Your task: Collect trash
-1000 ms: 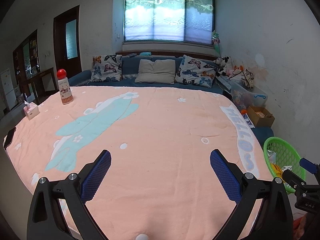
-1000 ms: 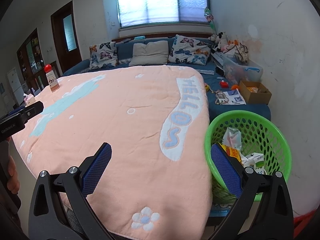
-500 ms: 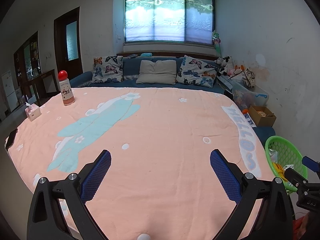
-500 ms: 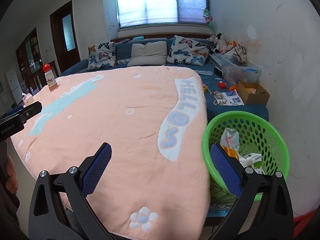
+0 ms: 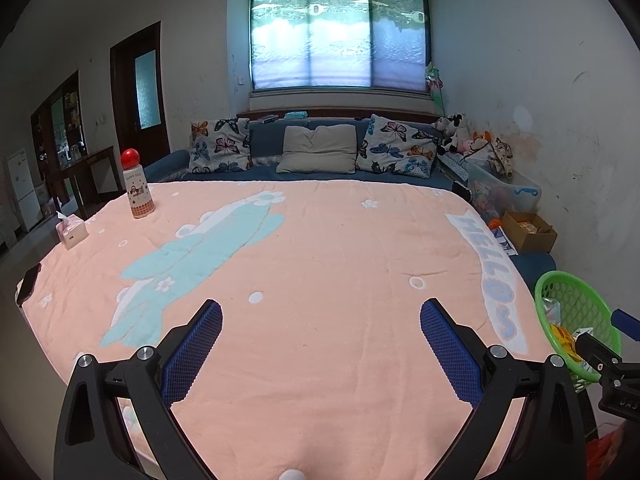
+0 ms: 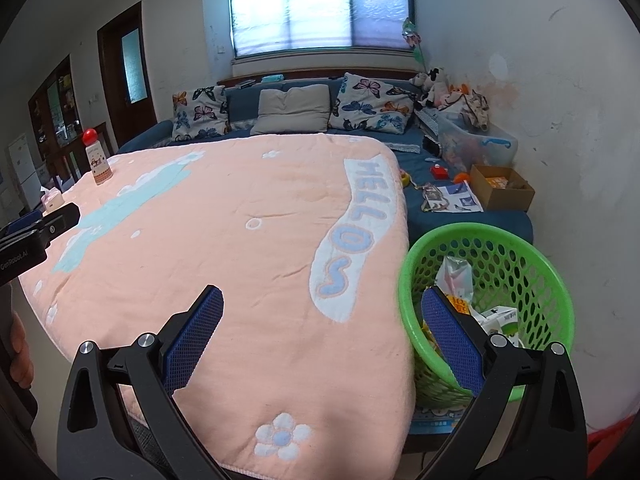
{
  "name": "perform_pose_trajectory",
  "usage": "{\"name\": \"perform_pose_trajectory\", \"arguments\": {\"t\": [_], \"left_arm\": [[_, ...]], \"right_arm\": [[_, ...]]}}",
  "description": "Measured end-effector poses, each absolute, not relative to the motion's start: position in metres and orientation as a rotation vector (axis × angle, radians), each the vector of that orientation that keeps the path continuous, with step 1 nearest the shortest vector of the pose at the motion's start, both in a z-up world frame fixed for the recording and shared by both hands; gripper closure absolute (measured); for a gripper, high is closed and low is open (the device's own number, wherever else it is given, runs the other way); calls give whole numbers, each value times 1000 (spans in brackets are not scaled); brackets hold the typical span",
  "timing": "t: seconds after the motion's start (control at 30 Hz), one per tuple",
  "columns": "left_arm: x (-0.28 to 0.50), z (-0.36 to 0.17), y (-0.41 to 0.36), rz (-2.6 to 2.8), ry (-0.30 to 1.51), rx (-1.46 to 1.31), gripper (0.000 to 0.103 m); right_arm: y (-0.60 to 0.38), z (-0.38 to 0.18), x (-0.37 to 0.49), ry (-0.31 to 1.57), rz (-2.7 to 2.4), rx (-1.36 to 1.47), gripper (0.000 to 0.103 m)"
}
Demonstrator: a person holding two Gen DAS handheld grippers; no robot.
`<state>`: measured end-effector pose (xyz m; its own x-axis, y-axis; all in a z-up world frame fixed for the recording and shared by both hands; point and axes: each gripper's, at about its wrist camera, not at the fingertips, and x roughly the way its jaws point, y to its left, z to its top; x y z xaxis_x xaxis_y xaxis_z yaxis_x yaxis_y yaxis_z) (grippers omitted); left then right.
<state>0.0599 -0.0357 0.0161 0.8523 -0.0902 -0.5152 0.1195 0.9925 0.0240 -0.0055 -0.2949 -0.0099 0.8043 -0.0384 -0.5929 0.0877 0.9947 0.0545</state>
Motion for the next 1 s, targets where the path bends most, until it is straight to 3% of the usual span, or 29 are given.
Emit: {"name": "perform_pose_trajectory", "arguments": {"t": [1.0], "left_arm": [[57,12,-44,-107,535,100,7]], "right_arm": [[-297,-10,-7,633,-88,81,5]]}}
